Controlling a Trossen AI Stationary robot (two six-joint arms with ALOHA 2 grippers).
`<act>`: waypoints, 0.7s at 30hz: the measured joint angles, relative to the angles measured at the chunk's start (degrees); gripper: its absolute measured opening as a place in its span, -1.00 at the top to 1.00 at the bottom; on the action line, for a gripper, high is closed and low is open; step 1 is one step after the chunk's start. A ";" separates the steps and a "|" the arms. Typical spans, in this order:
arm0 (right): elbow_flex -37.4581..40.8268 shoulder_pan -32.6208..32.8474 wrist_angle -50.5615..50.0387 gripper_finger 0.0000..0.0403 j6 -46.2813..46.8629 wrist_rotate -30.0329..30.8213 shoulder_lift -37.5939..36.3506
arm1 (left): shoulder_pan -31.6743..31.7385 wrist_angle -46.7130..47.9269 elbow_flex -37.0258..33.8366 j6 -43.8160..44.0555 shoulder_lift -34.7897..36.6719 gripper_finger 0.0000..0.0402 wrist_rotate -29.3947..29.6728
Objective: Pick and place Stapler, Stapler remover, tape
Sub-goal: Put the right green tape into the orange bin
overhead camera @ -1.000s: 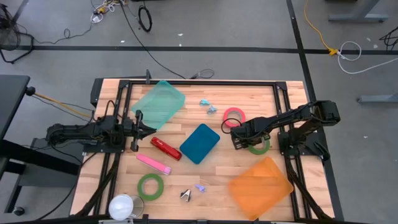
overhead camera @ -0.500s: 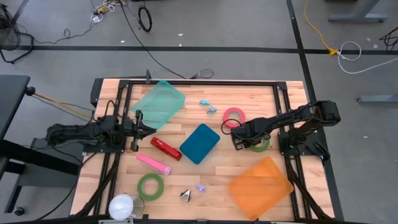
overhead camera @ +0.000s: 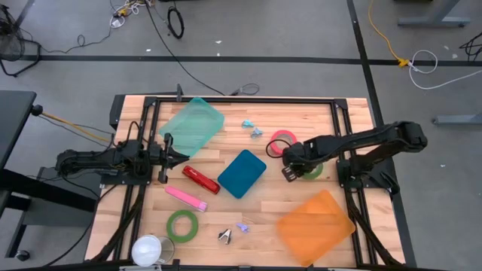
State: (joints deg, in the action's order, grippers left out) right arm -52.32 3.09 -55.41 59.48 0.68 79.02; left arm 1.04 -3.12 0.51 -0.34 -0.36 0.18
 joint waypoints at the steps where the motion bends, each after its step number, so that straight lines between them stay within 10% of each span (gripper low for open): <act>1: -0.84 0.39 -0.62 0.50 -0.85 0.07 -0.66 | 0.02 0.00 0.00 -0.01 0.01 0.85 -0.01; 21: -7.82 21.45 -1.85 0.50 -39.34 -5.99 -5.96 | 0.02 -0.01 0.00 0.00 0.01 0.85 0.00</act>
State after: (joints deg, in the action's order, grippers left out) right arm -60.14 24.54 -57.25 20.14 -5.32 73.06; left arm 1.06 -3.13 0.51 -0.34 -0.35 0.18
